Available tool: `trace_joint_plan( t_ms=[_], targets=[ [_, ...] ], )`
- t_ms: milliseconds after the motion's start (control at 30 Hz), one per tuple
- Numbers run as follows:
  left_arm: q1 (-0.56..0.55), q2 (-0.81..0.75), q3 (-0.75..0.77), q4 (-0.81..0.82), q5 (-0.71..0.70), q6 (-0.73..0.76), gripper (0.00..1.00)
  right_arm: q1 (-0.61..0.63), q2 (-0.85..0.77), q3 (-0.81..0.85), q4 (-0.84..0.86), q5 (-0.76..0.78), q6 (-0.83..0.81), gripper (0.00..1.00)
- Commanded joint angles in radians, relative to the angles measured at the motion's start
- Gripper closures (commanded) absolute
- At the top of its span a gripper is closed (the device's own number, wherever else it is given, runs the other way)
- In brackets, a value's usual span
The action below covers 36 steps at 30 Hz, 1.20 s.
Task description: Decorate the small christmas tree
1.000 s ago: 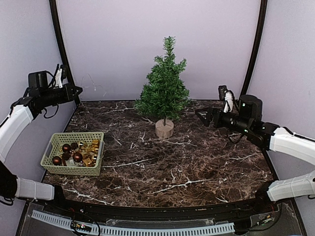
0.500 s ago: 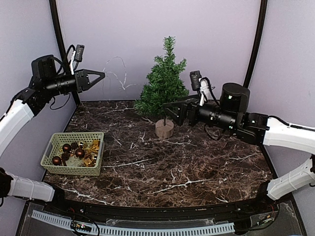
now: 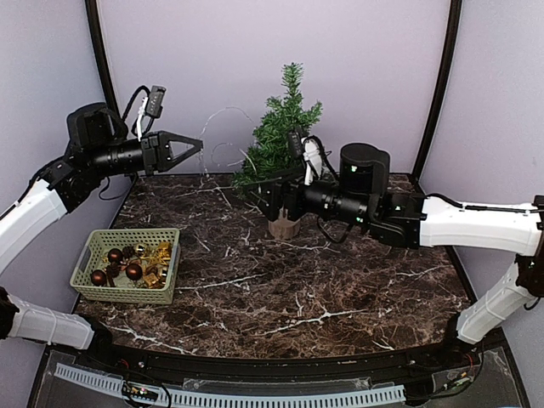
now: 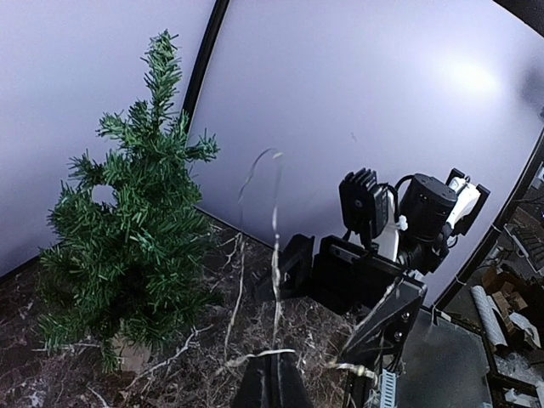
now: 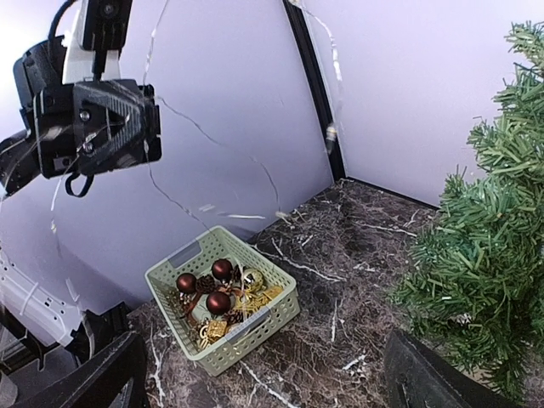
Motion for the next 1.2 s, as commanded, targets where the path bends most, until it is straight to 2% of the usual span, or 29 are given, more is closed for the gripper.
trace_joint_plan(
  t_ms=[0,233,400,700,900,967,1167],
  targets=[
    [-0.011,-0.022,-0.052,0.040,0.026,-0.023,1.00,0.006,-0.043,-0.014,0.092,0.035,0.021,0.01],
    [-0.013,-0.026,-0.088,0.094,0.082,-0.026,1.00,-0.032,-0.132,-0.078,0.069,0.141,0.054,0.01],
    [-0.013,-0.025,-0.101,0.111,0.136,-0.023,1.00,-0.118,-0.175,-0.124,0.072,0.087,0.101,0.01],
    [-0.016,-0.003,-0.103,0.104,0.215,-0.012,1.00,-0.120,-0.065,0.004,0.052,-0.131,0.018,0.01],
    [-0.020,0.003,-0.101,0.081,0.231,0.005,1.00,-0.123,0.036,0.130,-0.001,-0.105,-0.010,0.02],
    [-0.022,0.004,-0.103,0.073,0.230,0.010,1.00,-0.123,0.064,0.158,-0.005,-0.132,-0.016,0.04],
    [-0.026,0.013,-0.113,0.059,0.236,0.022,1.00,-0.123,0.126,0.198,0.030,-0.188,-0.011,0.22]
  ],
)
